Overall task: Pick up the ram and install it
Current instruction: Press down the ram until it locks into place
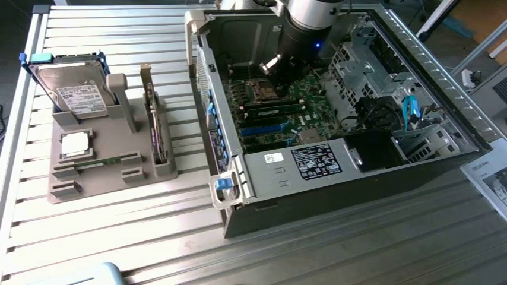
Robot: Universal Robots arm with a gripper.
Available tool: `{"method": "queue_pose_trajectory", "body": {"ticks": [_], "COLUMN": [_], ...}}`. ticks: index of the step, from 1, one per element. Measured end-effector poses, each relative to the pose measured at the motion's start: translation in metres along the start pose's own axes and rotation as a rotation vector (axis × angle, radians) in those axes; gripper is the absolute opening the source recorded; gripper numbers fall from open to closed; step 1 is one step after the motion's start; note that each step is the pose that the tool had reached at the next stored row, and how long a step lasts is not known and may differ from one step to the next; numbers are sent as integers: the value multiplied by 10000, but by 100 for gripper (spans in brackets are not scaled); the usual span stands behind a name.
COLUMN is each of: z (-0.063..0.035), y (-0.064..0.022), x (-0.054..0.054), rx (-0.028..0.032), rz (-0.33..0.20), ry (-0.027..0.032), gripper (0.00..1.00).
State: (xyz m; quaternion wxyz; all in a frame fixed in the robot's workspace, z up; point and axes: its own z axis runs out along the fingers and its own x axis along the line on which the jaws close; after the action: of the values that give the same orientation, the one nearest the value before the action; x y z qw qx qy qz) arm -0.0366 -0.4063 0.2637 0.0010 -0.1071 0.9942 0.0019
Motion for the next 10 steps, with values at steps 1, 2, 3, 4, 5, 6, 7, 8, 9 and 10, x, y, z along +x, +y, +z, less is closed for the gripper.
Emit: {"method": "queue_pose_trajectory", "body": {"ticks": [1, 2, 3, 4, 5, 6, 7, 8, 9, 10], "z": [3, 7, 10, 12, 14, 16, 18, 20, 19, 20], "y": [0, 0, 0, 0, 0, 0, 0, 0, 0, 0], "x": [0, 0, 0, 0, 0, 0, 0, 0, 0, 0], "rx": [0, 1, 3, 3, 3, 4, 4, 5, -3, -4], "rz": [252, 714, 1030, 1211, 1396, 1645, 1848, 2109, 2167, 2169], "ry": [-1, -3, -3, -4, -5, -6, -6, -8, -8, -10], "gripper": [10, 10, 10, 10, 10, 10, 10, 10, 10, 10]}}
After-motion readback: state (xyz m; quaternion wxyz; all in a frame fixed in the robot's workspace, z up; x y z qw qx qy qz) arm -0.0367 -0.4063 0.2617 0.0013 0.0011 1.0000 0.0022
